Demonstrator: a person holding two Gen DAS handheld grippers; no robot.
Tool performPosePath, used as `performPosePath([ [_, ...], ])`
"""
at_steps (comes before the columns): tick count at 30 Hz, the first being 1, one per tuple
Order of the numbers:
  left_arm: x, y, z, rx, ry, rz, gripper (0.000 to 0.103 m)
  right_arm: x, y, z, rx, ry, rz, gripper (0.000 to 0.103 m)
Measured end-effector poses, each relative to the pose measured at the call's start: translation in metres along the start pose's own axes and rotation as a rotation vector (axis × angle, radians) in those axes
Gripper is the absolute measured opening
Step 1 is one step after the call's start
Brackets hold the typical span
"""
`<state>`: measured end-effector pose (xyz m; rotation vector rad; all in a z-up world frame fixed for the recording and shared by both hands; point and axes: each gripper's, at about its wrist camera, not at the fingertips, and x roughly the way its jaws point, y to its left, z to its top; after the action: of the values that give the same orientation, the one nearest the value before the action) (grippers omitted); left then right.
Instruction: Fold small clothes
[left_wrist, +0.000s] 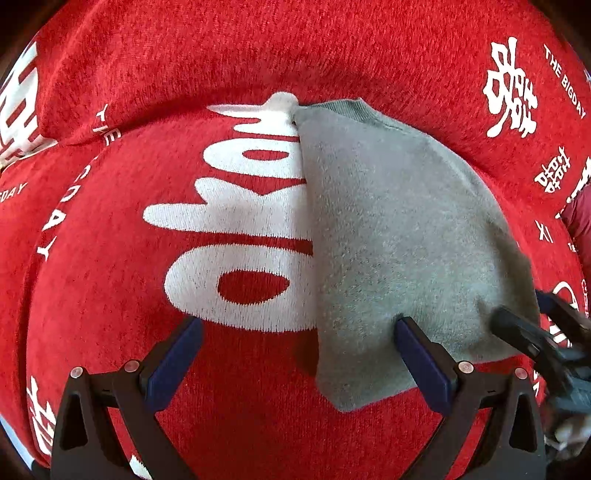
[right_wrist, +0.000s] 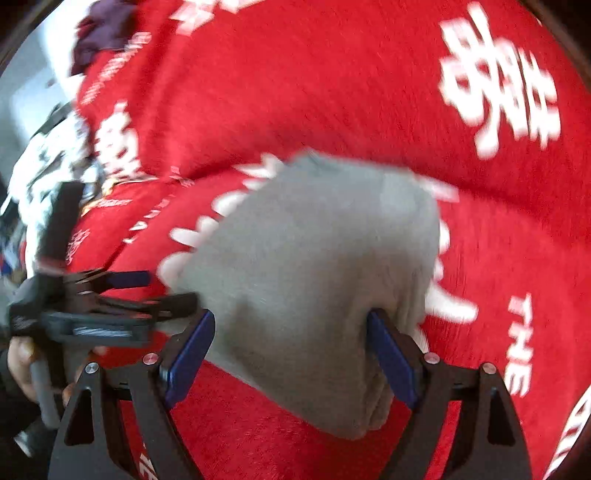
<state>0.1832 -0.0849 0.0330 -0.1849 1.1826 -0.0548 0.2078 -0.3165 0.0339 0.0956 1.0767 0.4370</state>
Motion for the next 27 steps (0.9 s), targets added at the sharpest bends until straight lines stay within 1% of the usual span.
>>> performPosePath([
  [1, 0.001, -0.001, 0.0, 0.005, 0.0, 0.003, 0.103, -0.002, -0.008, -0.007, 0.024, -0.001, 0.007, 0.086],
  [2, 0.0, -0.002, 0.0, 0.01, -0.002, 0.01, 0.103, -0.007, -0.013, -0.01, 0.035, -0.029, 0.023, 0.086],
  [3, 0.0, -0.002, 0.0, 0.012, -0.003, 0.014, 0.103, -0.013, -0.013, -0.011, 0.04, -0.032, 0.008, 0.086],
  [5, -0.003, -0.003, 0.0, 0.017, -0.002, 0.011, 0.103, -0.023, -0.014, -0.014, 0.028, -0.011, -0.069, 0.086],
  [9, -0.011, -0.006, 0.0, 0.018, -0.018, -0.019, 0.103, -0.05, -0.023, -0.018, 0.025, -0.053, -0.085, 0.087],
  [12, -0.015, -0.005, 0.004, 0.004, -0.019, -0.058, 0.103, -0.062, -0.04, -0.016, 0.079, -0.073, -0.095, 0.087],
  [15, -0.018, 0.001, 0.015, -0.036, -0.025, -0.088, 0.103, -0.069, -0.057, -0.012, 0.149, -0.087, -0.097, 0.087],
  [17, -0.015, 0.005, 0.025, -0.073, -0.001, -0.11, 0.103, -0.068, -0.065, -0.006, 0.202, -0.094, -0.08, 0.088],
  [20, -0.004, 0.005, 0.04, -0.104, 0.033, -0.14, 0.103, -0.059, -0.068, 0.003, 0.236, -0.082, -0.047, 0.089],
  [24, 0.012, -0.008, 0.054, -0.096, 0.065, -0.146, 0.103, -0.034, -0.07, 0.018, 0.27, -0.046, 0.023, 0.09],
  [27, 0.022, -0.021, 0.06, -0.057, 0.079, -0.167, 0.103, -0.016, -0.075, 0.026, 0.323, -0.025, 0.047, 0.09],
])
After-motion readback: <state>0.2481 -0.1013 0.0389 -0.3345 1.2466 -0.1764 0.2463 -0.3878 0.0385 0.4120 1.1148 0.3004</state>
